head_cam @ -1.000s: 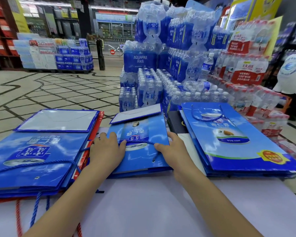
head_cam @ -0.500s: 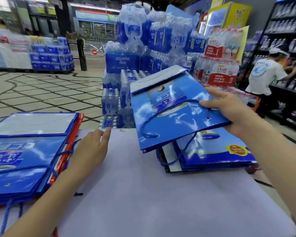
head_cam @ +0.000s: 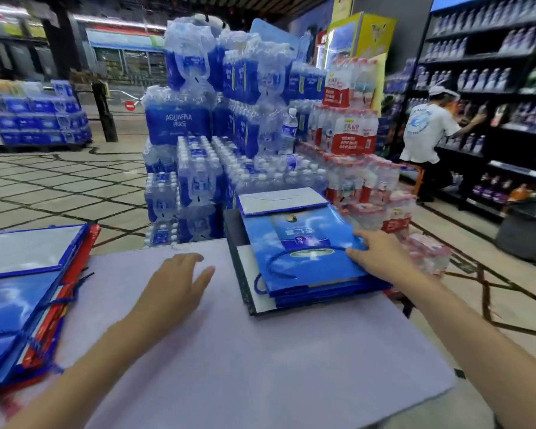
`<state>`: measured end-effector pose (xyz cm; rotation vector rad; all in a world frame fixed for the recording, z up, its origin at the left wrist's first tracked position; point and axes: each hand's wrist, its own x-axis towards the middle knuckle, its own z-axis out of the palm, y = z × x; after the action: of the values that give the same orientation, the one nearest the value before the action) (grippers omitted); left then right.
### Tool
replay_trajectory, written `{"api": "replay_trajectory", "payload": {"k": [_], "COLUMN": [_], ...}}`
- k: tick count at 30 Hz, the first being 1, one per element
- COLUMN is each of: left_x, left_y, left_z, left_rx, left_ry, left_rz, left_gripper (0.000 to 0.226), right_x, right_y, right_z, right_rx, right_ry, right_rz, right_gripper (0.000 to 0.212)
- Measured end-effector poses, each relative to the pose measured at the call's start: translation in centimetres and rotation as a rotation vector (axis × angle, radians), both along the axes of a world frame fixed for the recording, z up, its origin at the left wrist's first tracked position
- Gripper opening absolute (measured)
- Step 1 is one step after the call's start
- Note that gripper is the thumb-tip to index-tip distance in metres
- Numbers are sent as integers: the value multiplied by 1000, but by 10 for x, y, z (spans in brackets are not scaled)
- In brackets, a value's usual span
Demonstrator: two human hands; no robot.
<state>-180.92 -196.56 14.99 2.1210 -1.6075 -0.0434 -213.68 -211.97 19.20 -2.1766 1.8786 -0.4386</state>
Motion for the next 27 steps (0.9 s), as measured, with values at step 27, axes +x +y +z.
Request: {"api": "replay_trajectory", "payload": {"k": [27], "left_x": [-54], "left_y": [5], "left_z": [84], "left_rx": [-8], "left_ry": [165], "left_rz": [-318], "left_gripper": [29], "right_x": [116], "right_y": [86], "right_z": [43], "right_rx": [-373], "right_ry": [182], "right_rz": [201], "right_gripper": [25]}}
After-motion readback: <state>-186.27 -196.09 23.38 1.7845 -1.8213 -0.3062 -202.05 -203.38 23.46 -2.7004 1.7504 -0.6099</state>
